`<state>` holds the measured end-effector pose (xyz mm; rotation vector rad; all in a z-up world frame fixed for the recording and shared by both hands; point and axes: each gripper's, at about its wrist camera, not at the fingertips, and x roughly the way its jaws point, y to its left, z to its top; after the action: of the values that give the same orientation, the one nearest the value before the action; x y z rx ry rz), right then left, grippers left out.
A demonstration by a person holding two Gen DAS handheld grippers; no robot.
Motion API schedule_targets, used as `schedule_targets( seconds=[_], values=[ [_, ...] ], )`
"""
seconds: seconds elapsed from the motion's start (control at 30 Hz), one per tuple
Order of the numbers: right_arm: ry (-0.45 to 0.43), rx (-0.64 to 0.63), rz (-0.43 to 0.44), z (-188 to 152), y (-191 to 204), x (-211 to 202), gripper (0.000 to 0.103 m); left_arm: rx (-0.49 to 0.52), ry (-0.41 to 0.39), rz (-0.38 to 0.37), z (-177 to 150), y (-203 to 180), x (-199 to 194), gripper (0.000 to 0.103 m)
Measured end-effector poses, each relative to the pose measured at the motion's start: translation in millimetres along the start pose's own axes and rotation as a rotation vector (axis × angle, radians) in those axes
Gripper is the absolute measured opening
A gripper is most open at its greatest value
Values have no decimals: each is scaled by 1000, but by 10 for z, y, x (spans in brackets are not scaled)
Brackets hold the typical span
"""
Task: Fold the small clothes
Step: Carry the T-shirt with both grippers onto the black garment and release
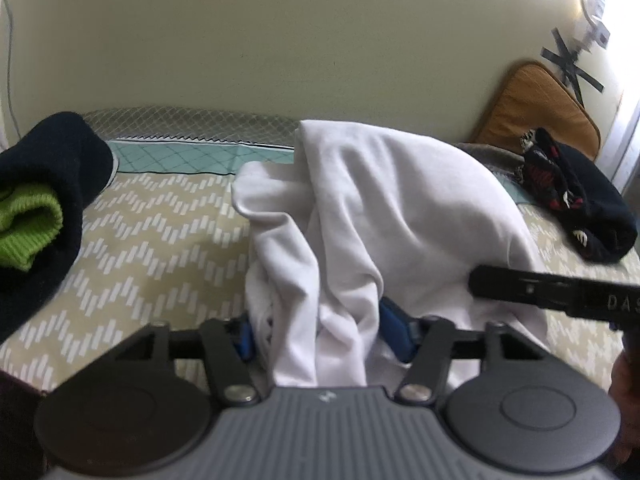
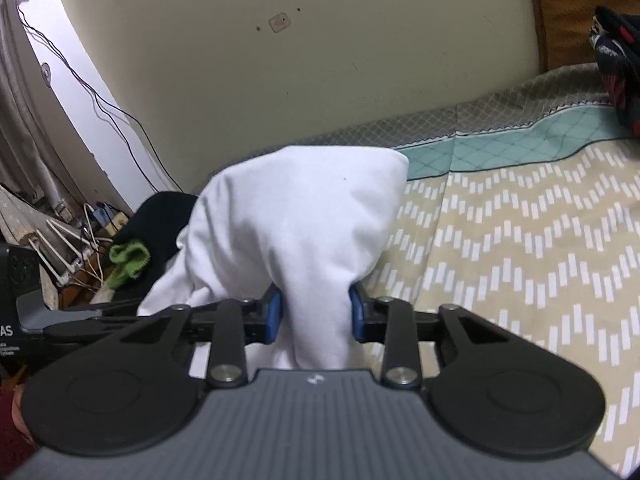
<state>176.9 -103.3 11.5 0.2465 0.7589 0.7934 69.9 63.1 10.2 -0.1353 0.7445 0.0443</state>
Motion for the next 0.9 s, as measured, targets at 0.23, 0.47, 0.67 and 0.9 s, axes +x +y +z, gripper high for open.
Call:
schedule_targets(
  seconds=[0.23,0.47,0.67,0.9],
  values=[
    [-102,-171,19,153,274,-296,25,-103,5,-67,308,-135,-128,41],
    [-223,-254,-103,665,-54,-915,25,-2,-32,-184,936,-1045,-4,40],
    [-364,-243,-296,1220,-748,-1585,25,82,-35,-350,1493,-2305,370,41],
    [-338,-63,-419,1500,-2059,-1447,26,100,96,-339,1651,-3195,1559,41]
  ],
)
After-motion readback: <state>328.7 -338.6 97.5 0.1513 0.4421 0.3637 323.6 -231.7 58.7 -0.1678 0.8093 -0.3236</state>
